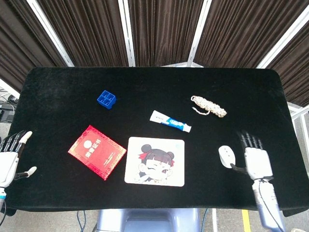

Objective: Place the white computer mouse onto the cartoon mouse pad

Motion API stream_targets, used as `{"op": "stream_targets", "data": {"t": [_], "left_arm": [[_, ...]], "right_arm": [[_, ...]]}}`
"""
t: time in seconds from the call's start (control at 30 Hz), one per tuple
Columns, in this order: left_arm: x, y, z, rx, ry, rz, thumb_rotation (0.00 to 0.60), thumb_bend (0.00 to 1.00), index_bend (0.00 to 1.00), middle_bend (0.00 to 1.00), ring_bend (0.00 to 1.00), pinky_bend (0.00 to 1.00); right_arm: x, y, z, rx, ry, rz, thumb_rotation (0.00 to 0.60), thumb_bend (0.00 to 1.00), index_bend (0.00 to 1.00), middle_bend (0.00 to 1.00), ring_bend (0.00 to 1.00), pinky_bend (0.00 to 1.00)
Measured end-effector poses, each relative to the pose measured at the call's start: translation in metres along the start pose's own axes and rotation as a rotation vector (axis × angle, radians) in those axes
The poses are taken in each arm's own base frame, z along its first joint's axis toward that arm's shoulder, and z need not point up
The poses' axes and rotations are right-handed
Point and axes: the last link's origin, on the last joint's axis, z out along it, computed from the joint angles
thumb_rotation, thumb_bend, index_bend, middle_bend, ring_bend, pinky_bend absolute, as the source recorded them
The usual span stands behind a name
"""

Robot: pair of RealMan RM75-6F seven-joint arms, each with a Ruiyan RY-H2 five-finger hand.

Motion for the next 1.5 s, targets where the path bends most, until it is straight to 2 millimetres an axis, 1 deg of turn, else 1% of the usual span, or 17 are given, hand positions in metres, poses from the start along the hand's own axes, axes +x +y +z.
{"op": "stream_targets", "data": {"t": [0.13, 0.23, 0.4, 0.57, 0.77, 0.97, 1.23, 1.5], "left_arm": [[-0.001, 0.0, 0.001, -0.007, 0.002, 0.021, 0.6, 0.18, 0.0, 0.0, 0.0, 0.0], [-0.002, 0.0, 0.001, -0.003, -0.003, 0.015, 0.6, 0.18, 0.0, 0.0, 0.0, 0.0], [-0.002, 0.0, 0.003, -0.004, -0.01, 0.014, 0.6, 0.18, 0.0, 0.0, 0.0, 0.0], [-0.003, 0.001, 0.004, -0.005, -0.018, 0.014, 0.6, 0.18, 0.0, 0.0, 0.0, 0.0], [-0.003, 0.0, 0.003, -0.008, -0.015, 0.013, 0.6, 0.18, 0.0, 0.0, 0.0, 0.0], [-0.003, 0.001, 0.004, -0.011, -0.013, 0.014, 0.6, 0.18, 0.0, 0.0, 0.0, 0.0], [-0.003, 0.001, 0.004, -0.008, -0.009, 0.016, 0.6, 0.18, 0.0, 0.0, 0.0, 0.0], [-0.003, 0.001, 0.004, -0.005, -0.005, 0.014, 0.6, 0.18, 0.0, 0.0, 0.0, 0.0]], "right_arm": [[-0.016, -0.022, 0.007, 0.008, -0.032, 0.01, 0.6, 0.18, 0.0, 0.0, 0.0, 0.0], [-0.026, -0.033, 0.013, 0.008, -0.047, 0.012, 0.6, 0.18, 0.0, 0.0, 0.0, 0.0], [-0.037, -0.045, 0.025, 0.002, -0.058, 0.016, 0.6, 0.18, 0.0, 0.0, 0.0, 0.0], [-0.045, -0.052, 0.04, -0.016, -0.069, 0.013, 0.6, 0.2, 0.0, 0.0, 0.0, 0.0], [-0.053, -0.051, 0.053, -0.047, -0.081, 0.001, 0.6, 0.21, 0.0, 0.0, 0.0, 0.0], [-0.059, -0.045, 0.063, -0.088, -0.09, -0.022, 0.6, 0.23, 0.0, 0.0, 0.0, 0.0], [-0.068, -0.034, 0.07, -0.139, -0.109, -0.029, 0.6, 0.23, 0.0, 0.0, 0.0, 0.0], [-0.072, -0.031, 0.074, -0.149, -0.111, -0.053, 0.6, 0.24, 0.0, 0.0, 0.0, 0.0]]}}
